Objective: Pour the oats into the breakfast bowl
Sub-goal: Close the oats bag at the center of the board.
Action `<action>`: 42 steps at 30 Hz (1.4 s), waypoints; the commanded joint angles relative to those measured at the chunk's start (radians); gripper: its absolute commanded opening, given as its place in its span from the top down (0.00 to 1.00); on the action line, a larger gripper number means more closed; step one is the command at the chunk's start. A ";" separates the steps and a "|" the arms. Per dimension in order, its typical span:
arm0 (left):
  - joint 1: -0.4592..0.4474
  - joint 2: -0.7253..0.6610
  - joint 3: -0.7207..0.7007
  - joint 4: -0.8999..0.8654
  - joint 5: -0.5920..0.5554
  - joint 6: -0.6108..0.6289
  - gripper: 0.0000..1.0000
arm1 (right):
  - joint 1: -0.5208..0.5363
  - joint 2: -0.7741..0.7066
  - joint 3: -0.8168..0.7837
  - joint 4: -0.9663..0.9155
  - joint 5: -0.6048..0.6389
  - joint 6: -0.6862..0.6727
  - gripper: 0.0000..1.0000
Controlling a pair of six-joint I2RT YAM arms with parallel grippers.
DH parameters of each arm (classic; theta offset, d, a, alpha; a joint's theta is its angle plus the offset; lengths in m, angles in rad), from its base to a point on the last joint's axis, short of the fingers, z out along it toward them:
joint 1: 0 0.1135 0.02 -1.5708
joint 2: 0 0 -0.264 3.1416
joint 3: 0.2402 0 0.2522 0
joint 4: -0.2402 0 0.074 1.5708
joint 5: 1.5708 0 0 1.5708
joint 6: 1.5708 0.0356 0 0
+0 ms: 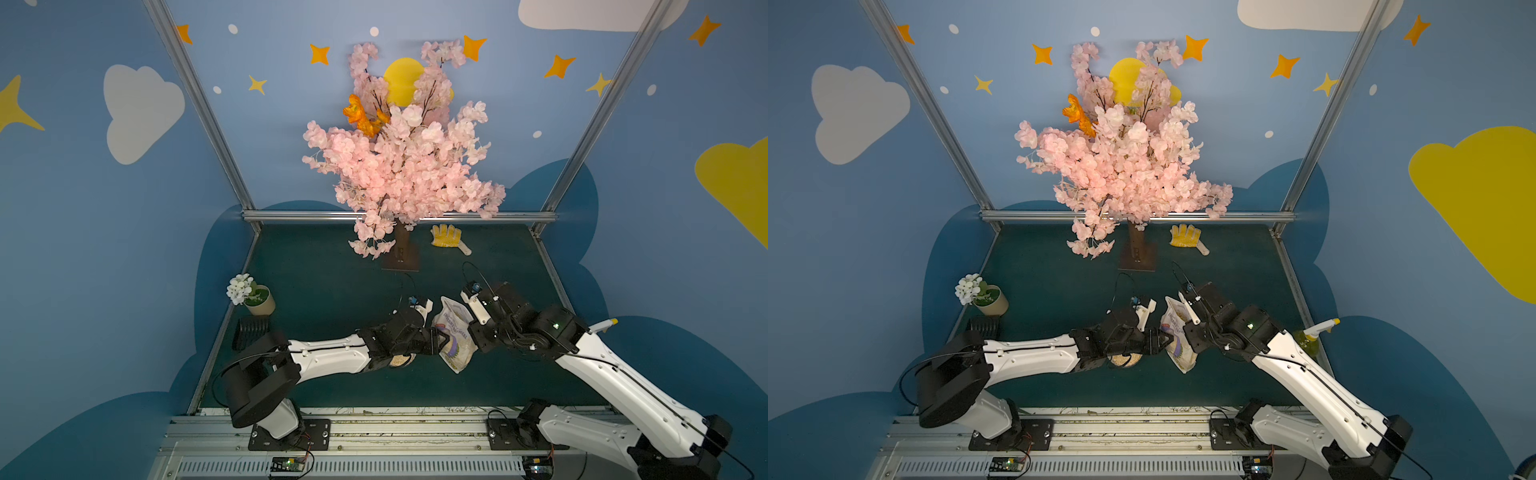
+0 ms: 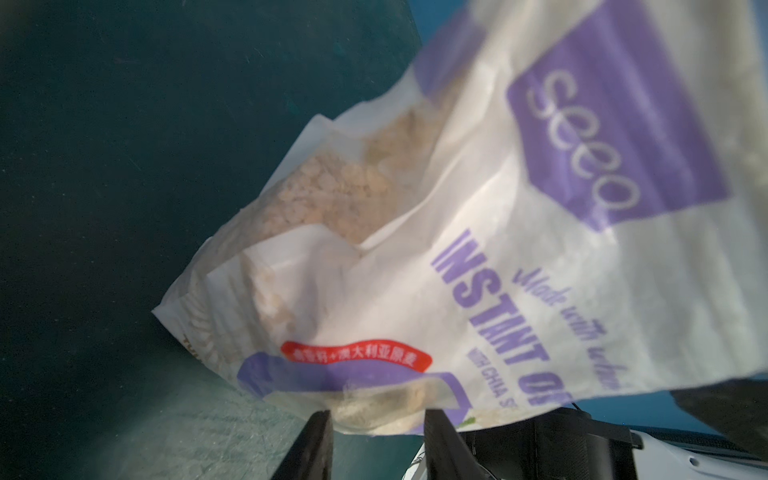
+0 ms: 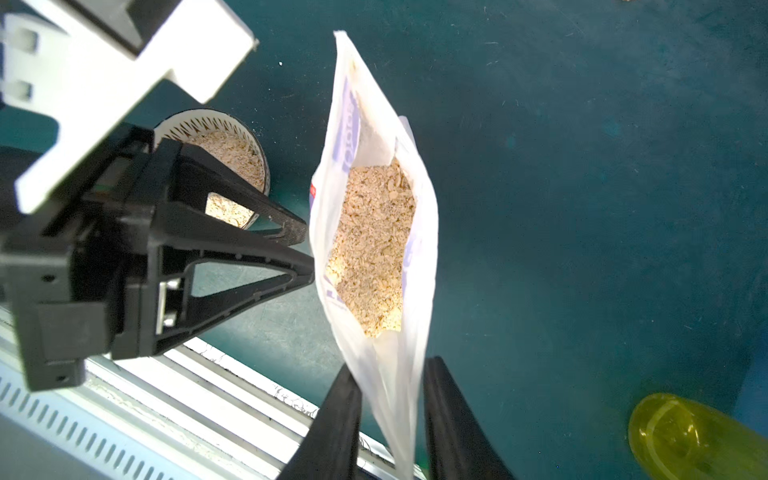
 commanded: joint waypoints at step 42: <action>0.000 -0.050 0.013 -0.037 -0.071 -0.007 0.64 | 0.027 0.161 0.032 0.086 0.042 0.107 0.88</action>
